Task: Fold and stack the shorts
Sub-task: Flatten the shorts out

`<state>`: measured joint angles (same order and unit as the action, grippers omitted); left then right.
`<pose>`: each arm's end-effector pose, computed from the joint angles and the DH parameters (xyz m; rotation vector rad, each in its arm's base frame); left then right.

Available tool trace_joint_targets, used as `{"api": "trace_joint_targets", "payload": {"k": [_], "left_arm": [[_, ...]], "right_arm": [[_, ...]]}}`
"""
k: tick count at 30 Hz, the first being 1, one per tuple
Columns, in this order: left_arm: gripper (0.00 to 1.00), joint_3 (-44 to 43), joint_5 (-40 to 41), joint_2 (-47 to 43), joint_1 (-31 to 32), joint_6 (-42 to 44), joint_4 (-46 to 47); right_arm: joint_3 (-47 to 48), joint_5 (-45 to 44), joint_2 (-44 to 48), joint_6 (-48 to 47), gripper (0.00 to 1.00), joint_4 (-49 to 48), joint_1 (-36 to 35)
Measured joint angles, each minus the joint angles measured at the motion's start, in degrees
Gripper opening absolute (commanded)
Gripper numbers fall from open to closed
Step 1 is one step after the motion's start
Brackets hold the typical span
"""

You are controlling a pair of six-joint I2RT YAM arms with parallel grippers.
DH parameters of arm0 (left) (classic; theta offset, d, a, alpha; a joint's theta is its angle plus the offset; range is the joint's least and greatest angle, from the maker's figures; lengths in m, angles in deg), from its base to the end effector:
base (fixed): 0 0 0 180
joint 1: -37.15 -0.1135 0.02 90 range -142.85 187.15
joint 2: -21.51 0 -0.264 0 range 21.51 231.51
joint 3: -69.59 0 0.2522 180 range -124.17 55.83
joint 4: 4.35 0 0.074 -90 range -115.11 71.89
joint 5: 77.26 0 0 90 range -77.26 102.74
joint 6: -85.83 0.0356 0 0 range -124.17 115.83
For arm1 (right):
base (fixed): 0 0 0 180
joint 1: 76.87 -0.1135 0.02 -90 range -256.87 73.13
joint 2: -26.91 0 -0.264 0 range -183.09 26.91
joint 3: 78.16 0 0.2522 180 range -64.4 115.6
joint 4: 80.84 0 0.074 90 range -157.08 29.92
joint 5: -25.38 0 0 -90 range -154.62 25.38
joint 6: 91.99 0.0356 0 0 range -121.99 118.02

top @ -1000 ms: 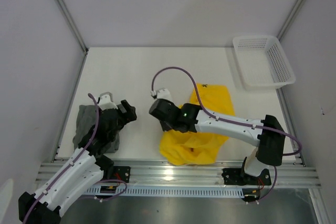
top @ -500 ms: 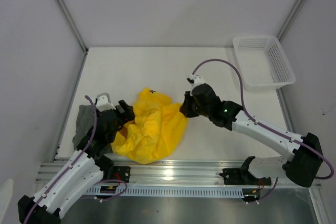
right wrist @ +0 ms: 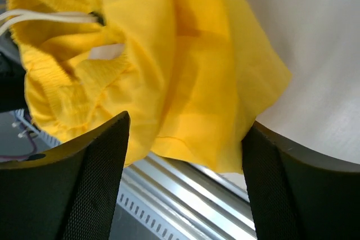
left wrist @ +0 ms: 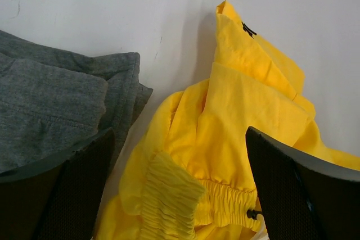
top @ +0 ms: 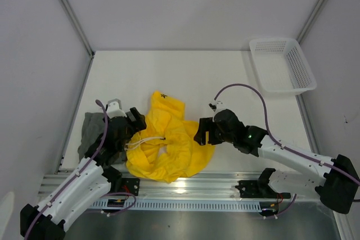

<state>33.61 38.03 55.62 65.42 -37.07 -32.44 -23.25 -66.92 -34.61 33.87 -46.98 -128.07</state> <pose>0.1382 -0.0571 0.2229 -0.3545 1.9580 -0.2433 0.1440 0.1768 0.2454 -0.2971 2.3722 0.7248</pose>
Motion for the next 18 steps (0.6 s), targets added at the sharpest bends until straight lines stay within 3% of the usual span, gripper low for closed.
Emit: {"api": "trace_joint_targets", "payload": {"k": [7, 18], "left_arm": [[0.99, -0.83, -2.08, 0.31, 0.0, -0.92, -2.23], [0.99, -17.99, -4.48, 0.57, 0.0, -5.73, -18.03]], "right_arm": [[7.76, -3.96, -6.56, -0.15, 0.77, -1.55, -12.15], [33.05, -20.81, -31.21, 1.11, 0.73, 8.68, -28.17]]}}
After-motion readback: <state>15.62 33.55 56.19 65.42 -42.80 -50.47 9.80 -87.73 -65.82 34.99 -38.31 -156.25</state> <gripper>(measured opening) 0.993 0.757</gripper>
